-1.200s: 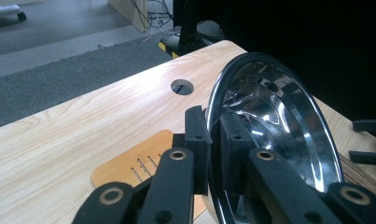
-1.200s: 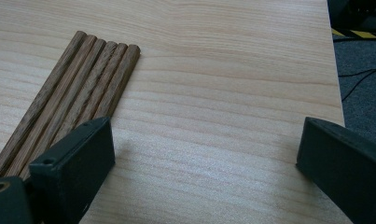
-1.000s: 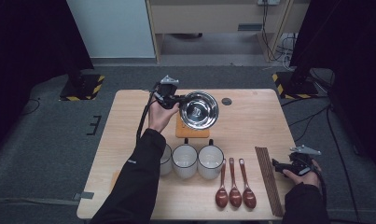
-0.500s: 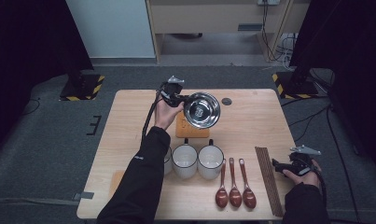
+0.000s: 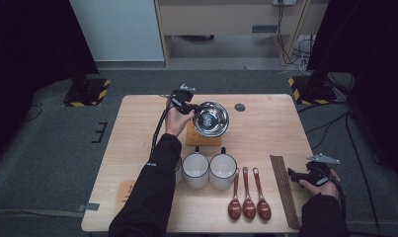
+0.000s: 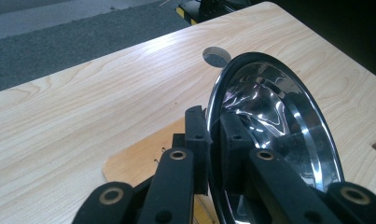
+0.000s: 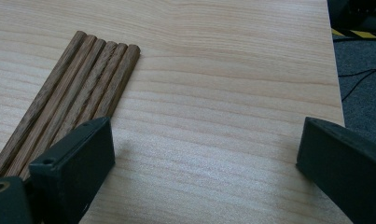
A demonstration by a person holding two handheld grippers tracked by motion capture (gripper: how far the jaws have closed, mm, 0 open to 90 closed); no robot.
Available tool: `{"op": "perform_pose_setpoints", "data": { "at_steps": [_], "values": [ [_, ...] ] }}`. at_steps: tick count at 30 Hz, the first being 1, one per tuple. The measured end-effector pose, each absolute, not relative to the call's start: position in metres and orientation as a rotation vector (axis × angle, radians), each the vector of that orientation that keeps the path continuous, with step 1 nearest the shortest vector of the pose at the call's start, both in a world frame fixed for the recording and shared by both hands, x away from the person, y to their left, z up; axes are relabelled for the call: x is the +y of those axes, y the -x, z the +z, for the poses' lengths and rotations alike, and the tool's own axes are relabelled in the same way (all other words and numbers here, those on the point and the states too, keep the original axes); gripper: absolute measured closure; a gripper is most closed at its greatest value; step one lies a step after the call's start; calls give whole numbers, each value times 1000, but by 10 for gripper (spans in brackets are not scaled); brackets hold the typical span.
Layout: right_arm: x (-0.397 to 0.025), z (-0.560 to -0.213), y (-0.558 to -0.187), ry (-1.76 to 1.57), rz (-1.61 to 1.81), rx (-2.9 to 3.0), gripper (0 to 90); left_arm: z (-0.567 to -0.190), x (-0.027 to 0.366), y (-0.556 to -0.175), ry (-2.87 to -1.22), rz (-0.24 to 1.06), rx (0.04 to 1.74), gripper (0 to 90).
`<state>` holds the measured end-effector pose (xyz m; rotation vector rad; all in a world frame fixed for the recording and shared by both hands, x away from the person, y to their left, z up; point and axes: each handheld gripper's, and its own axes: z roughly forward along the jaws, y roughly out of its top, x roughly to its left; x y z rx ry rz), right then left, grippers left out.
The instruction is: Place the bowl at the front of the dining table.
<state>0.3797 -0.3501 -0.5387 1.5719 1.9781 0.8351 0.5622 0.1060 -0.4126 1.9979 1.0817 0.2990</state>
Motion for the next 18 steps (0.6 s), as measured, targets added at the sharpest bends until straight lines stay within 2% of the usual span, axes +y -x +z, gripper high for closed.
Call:
{"op": "perform_pose_setpoints", "data": {
  "at_steps": [18],
  "values": [
    [-350, -539, -380, -1572, 835, 1978, 41, -442, 109, -579, -2047, 296, 1178, 836]
  ]
}}
